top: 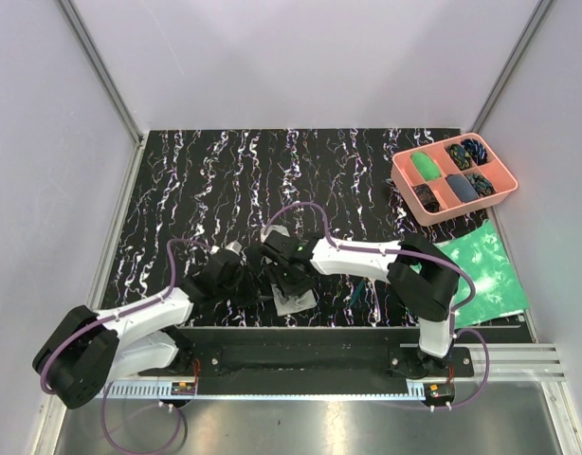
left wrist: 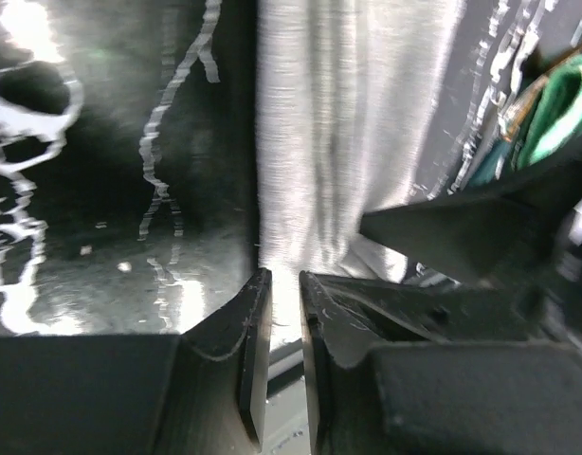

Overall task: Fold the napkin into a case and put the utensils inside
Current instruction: Stuff the top corner of the smaller-rectangle-folded napkin into the folded napkin.

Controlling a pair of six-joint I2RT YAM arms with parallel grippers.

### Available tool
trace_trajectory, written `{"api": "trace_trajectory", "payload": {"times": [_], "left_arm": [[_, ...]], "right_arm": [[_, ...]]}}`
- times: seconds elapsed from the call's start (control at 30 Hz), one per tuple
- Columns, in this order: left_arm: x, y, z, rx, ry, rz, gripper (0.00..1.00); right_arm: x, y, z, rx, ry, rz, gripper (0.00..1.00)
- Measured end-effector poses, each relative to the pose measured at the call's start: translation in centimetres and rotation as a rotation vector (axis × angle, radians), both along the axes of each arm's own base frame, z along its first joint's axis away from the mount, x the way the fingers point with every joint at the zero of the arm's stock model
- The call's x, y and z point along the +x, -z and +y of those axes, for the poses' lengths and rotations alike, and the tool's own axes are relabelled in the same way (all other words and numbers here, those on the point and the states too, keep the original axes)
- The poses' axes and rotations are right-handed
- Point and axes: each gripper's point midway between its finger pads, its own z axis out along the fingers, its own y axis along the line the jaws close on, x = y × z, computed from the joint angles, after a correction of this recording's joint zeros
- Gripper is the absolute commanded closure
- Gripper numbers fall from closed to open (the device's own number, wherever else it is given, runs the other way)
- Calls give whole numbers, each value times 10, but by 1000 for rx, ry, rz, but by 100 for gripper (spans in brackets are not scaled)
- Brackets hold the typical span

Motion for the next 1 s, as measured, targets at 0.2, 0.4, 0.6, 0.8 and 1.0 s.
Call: {"api": "trace_trajectory", "payload": {"times": [0.2,0.4,0.6,0.8,1.0], "left_arm": [[-4,7,7,6,-50,14,80],[-3,8,4,-5,-63,22,81],[-4,10,-2,-15,-55,31,82],[-4,12,-9,-27,-46,32,82],[-5,23,-15,-19,-43,59,86]], "right_arm": [[2,3,-2,-79,-24,-54,48],[6,5,-7,-135,-33,-85,70],[11,6,-12,-164,-29,-108,93],[12,3,-12,-166,-27,-114,100],[10,-8,-8,-132,-29,-111,100]]}}
